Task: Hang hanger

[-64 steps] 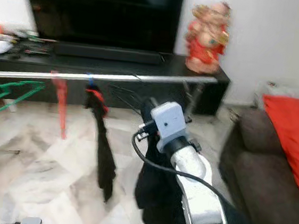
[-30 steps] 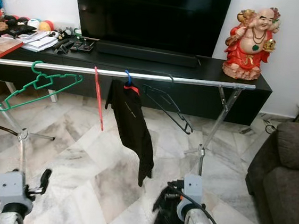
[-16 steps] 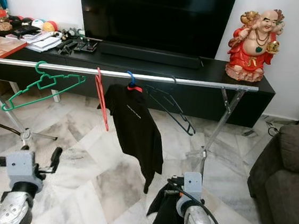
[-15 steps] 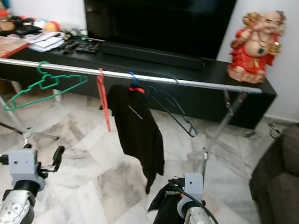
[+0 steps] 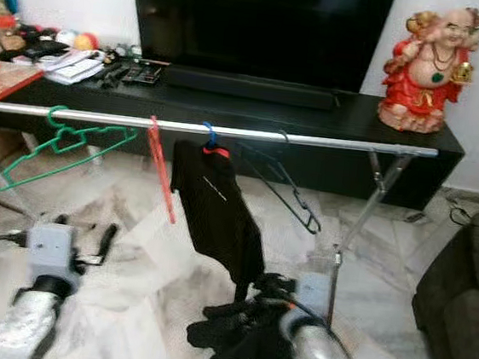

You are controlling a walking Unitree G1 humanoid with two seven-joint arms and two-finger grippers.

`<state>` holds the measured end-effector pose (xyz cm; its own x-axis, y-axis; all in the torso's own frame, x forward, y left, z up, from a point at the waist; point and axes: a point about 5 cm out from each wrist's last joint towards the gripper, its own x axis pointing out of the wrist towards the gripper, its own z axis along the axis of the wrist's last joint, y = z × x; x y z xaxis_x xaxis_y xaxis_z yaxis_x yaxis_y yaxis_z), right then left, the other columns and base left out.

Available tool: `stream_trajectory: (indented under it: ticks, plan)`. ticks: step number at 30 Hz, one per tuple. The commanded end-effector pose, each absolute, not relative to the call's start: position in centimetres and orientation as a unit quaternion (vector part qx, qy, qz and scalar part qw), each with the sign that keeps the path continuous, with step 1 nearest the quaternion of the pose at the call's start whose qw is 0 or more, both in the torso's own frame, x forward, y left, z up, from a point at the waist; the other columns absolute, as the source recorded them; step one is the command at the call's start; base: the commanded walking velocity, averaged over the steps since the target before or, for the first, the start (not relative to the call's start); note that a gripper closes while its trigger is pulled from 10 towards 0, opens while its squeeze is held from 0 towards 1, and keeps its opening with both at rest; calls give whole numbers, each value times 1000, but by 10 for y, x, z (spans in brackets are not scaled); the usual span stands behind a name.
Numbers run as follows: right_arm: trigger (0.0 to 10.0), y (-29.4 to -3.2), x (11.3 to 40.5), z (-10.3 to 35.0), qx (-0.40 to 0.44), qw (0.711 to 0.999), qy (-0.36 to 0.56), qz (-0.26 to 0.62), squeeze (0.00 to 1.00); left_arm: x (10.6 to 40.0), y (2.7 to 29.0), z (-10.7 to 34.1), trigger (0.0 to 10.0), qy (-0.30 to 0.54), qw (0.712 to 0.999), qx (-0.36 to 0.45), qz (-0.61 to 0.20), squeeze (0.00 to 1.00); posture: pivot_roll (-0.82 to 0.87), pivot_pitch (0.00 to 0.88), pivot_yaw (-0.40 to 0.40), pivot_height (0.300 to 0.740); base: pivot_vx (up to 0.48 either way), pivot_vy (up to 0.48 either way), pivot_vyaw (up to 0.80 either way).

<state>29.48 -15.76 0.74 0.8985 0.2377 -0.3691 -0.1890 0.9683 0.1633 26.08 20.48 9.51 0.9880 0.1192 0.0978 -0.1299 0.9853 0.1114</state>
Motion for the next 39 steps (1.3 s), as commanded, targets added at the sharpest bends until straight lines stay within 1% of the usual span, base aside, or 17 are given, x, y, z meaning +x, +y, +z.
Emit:
stream_trajectory:
  ticks: [1, 6, 16, 26, 29, 31, 32, 35, 39]
  plan:
    - [10000, -164, 295, 9, 54, 975, 188, 106, 0, 265, 200, 103, 10000, -59, 995, 54, 55, 0, 2, 0, 39, 740, 326, 0, 0]
    - [10000, -163, 294, 9, 48, 975, 186, 112, 0, 267, 200, 108, 10000, -64, 995, 55, 57, 0, 6, 0, 35, 740, 325, 0, 81]
    - [10000, -162, 293, 8, 54, 974, 183, 121, 0, 269, 201, 111, 10000, -68, 994, 52, 63, 0, 7, 16, 29, 740, 327, 0, 693]
    - [10000, -161, 289, 3, 58, 971, 201, 118, 0, 269, 201, 111, 10000, -67, 995, 52, 62, 0, 7, 25, 25, 740, 326, 0, 0]
    - [10000, -161, 288, 1, 57, 970, 204, 118, 0, 270, 199, 111, 10000, -63, 995, 53, 48, 0, 7, 24, 24, 740, 326, 0, 0]
    - [10000, -160, 288, 0, 57, 970, 206, 118, 0, 271, 192, 110, 10000, -54, 997, 52, 5, 0, 7, 25, 22, 740, 289, 0, 0]
    - [10000, -160, 287, 0, 58, 969, 208, 117, 0, 271, 184, 106, 10000, -36, 997, 51, -46, 0, 8, 25, 21, 740, 0, 0, 0]
    - [10000, -159, 286, -2, 59, 969, 211, 117, 0, 270, 180, 102, 10000, -18, 995, 46, -85, 0, 12, 25, 21, 740, 0, 0, 0]
    - [10000, -160, 284, -5, 59, 967, 218, 114, 0, 271, 182, 100, 10000, -8, 994, 54, -91, 0, 13, 23, 21, 740, 0, 0, 0]
